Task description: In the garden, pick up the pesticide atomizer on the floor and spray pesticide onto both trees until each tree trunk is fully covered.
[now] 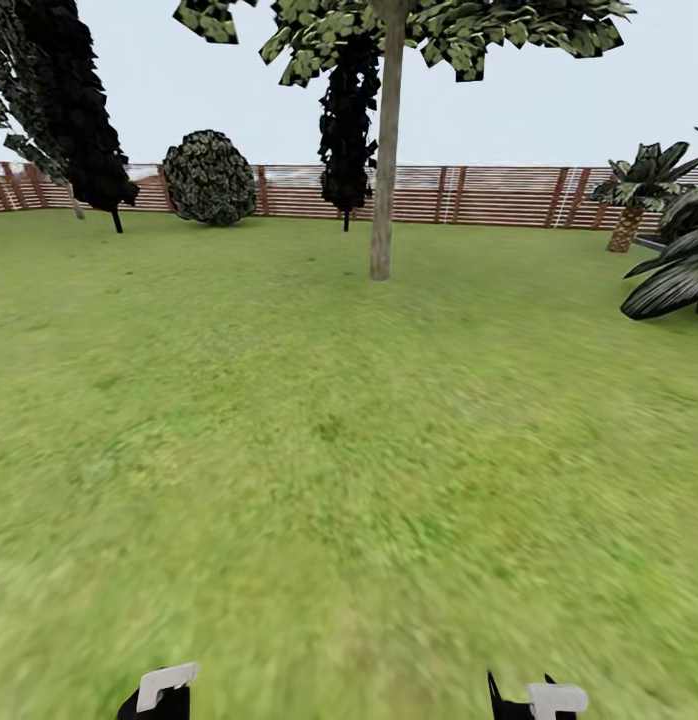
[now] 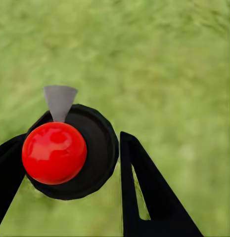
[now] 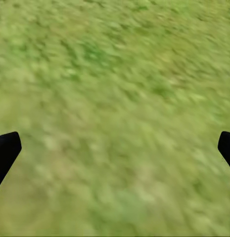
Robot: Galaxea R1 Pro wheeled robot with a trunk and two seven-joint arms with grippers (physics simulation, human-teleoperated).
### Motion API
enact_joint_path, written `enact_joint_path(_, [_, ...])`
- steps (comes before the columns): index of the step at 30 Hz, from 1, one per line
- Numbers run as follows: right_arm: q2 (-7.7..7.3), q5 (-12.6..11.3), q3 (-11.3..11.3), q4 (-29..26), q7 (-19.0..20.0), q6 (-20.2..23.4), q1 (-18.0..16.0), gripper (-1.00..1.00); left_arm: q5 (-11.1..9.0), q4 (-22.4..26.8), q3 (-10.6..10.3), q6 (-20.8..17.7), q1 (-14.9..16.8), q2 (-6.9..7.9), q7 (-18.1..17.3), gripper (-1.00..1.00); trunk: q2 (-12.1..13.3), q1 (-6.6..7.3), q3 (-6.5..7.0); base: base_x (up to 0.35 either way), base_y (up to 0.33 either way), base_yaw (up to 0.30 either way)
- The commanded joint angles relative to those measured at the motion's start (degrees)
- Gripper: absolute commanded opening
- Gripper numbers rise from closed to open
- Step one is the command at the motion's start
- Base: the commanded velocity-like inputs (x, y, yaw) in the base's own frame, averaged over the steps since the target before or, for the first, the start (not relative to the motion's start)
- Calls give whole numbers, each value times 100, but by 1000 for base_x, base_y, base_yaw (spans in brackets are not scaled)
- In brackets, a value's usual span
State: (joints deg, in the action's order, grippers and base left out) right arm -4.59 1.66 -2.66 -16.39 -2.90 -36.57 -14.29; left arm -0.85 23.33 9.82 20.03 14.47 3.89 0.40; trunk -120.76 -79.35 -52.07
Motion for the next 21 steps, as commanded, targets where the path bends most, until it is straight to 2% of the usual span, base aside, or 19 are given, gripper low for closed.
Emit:
enact_joint_path(1, [2, 19, -15, 5, -9, -16, -4, 100, -6, -4, 3, 19, 3, -1, 4, -100, -2, -3, -5, 339, 0, -132])
enact_joint_path(6, [2, 19, -15, 5, -9, -16, -4, 100, -4, -4, 3, 19, 3, -2, 4, -100, -2, -3, -5, 339, -6, -167])
enact_joint_path(21, [-2, 36, -15, 5, 0, -16, -4, 100, -3, -4, 3, 19, 3, -2, 4, -100, -2, -3, -5, 335, -95, -8])
